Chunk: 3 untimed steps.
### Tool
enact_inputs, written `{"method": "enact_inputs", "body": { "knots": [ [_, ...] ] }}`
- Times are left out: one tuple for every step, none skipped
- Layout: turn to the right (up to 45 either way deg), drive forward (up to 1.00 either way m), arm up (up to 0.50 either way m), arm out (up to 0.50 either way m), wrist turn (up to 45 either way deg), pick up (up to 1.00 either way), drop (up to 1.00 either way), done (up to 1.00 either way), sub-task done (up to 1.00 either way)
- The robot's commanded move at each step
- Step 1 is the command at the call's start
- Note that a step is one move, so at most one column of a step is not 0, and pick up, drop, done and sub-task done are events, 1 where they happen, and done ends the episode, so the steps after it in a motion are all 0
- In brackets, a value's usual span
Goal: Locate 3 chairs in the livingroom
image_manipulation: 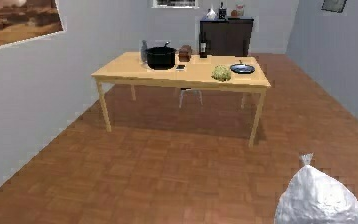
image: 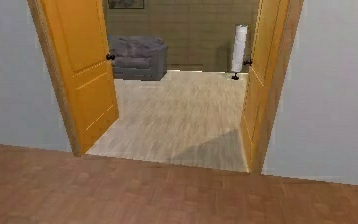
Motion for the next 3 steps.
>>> {"method": "enact_inputs", "body": {
  "knots": [
    [0.0, 1.00, 0.00, 0.00, 0.0, 0.00, 0.00, 0.00, 0.00],
    [3.0, 0.00, 0.00, 0.00, 0.0, 0.00, 0.00, 0.00, 0.00],
    [0.0, 1.00, 0.00, 0.00, 0.0, 0.00, 0.00, 0.00, 0.00]
  ]
}}
